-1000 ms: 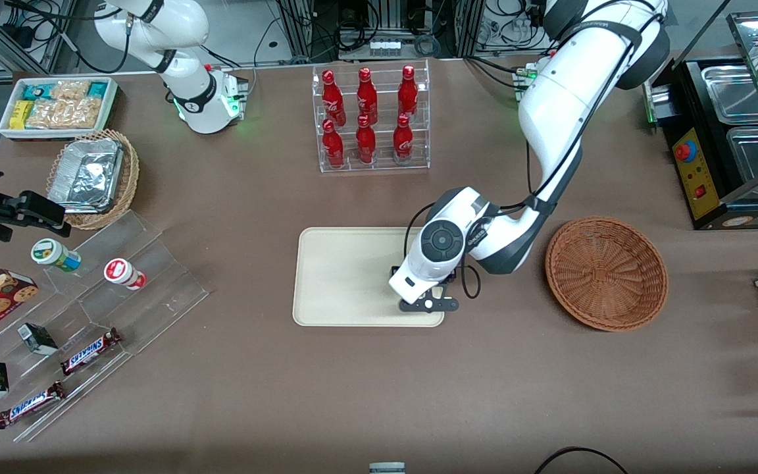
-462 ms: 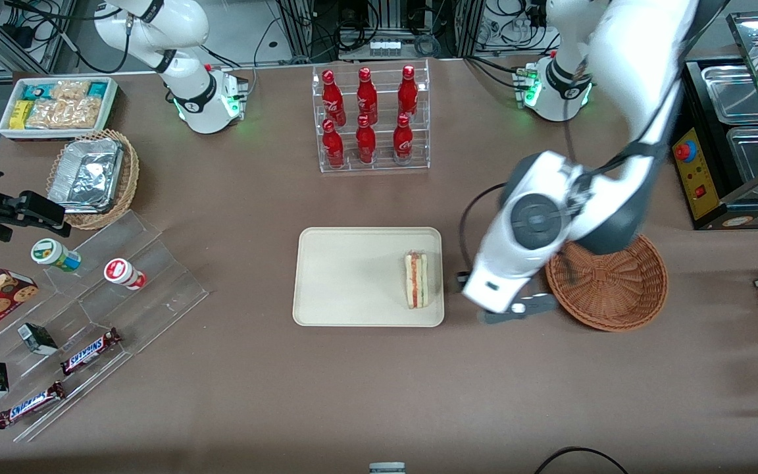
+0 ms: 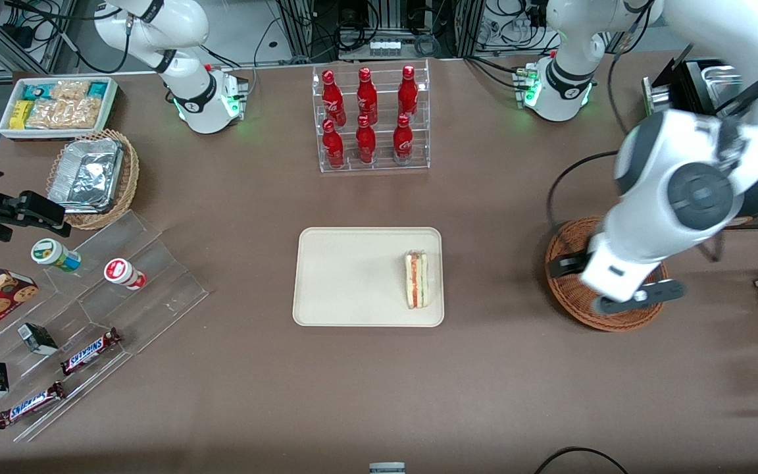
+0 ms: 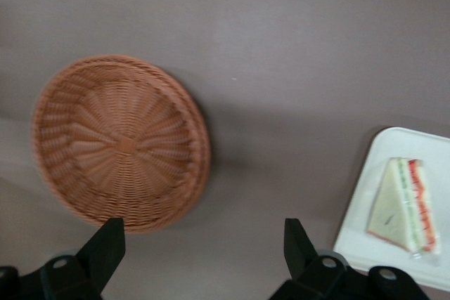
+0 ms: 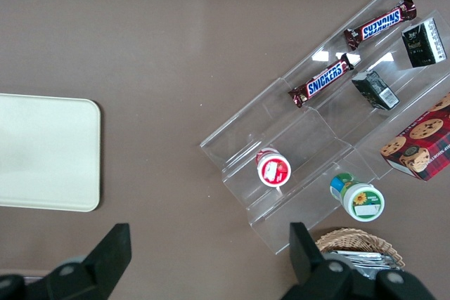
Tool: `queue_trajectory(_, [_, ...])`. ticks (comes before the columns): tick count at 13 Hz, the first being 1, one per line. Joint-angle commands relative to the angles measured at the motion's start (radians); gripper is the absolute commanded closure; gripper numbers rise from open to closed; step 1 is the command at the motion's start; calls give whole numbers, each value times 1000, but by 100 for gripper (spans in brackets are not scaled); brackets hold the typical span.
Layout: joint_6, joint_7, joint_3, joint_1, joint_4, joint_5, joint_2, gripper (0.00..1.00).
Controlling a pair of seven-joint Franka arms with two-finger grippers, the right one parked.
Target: Place sandwich from basket to tray
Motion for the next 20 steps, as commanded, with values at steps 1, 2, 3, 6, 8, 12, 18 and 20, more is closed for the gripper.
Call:
queue_trajectory(1, [-32,125,24,39,-112,-17,-134,0])
queue_trajectory(2, [-69,167,64,23,-107,-19,-153,0])
queue_trajectory(3, [-93,185,110,-9,-113,-20,-188,0])
queue_trajectory(6, [-161,285,204,-45,-116,-95,-274,0])
queue_trajectory(8, [-201,351,284,-57,-118,-134,-324,0])
queue_trajectory(12, [-245,356,342,-102,-119,-146,-390,0])
queue_trajectory(18, [-220,365,345,-108,-127,-144,-395,0])
queue_trajectory(20, [-224,394,348,-106,-127,-144,-401,0])
